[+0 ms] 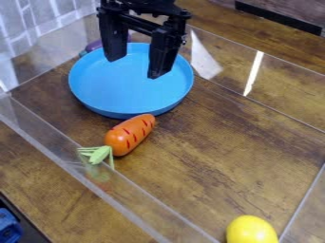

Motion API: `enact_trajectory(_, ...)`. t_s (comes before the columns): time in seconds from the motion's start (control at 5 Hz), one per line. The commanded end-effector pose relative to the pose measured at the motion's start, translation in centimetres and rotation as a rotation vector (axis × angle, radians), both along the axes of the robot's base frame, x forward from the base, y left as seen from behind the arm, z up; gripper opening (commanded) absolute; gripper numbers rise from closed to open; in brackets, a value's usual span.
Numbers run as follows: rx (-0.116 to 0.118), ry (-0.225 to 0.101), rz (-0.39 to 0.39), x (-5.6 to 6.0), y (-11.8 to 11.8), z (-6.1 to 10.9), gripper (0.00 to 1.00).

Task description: Put the lemon on the blue tray

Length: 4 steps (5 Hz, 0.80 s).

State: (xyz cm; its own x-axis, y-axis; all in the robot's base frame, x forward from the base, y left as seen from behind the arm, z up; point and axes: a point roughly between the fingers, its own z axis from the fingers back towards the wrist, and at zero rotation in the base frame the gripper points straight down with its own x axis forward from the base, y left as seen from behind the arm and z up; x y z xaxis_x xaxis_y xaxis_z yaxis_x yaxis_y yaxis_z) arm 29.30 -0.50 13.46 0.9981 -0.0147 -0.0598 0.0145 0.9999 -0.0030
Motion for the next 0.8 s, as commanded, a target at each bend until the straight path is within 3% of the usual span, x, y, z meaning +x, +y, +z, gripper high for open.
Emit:
enact_trajectory(0.0,-0.002,0.007,-0.005,0.4,-0.3,-0.5,1.00)
enact_trajectory(0.4,-0.006,-0.001,-0.142,0.2,-2.8,-2.4,1.00)
enact_trajectory(0.6,-0.005,-0.010,-0.222,-1.2,-4.9,-2.9,1.00)
